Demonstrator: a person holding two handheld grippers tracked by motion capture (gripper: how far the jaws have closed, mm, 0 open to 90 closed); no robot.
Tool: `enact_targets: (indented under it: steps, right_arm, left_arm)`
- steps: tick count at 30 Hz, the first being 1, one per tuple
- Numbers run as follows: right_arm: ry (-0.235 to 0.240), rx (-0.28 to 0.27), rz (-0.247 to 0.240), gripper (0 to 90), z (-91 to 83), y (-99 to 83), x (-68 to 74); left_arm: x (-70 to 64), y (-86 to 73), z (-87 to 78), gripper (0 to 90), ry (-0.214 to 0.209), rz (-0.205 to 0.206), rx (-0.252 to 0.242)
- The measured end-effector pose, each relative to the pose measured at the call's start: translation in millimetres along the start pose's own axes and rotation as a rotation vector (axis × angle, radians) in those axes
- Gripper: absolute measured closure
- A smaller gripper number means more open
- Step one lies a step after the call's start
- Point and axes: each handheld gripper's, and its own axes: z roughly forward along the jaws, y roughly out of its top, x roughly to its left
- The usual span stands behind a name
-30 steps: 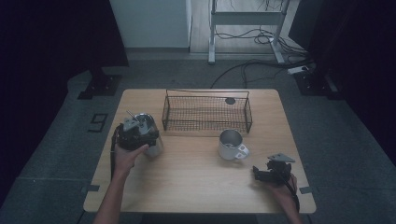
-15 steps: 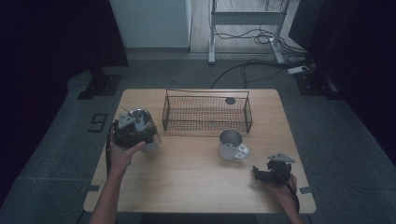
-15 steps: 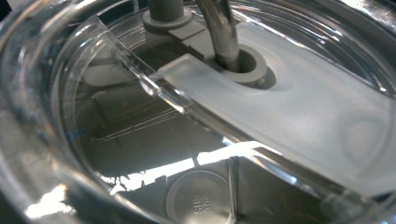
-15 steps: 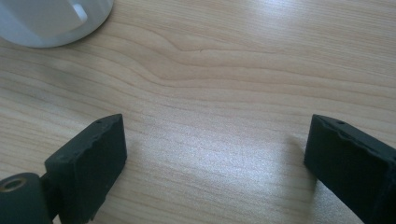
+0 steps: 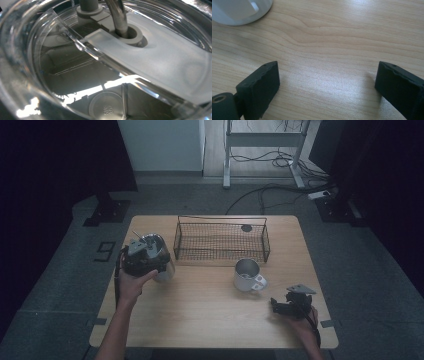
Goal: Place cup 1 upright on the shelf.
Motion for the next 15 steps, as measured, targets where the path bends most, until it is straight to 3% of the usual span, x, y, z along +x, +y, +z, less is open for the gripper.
enact_targets:
  steps: [15]
  right_arm:
    - [0.000, 0.000, -0.001, 5.2, 0.0, 0.0, -0.1]
  left_arm:
    - [-7.4, 11.2, 2.4, 4.0, -0.022, -0.005, -0.011]
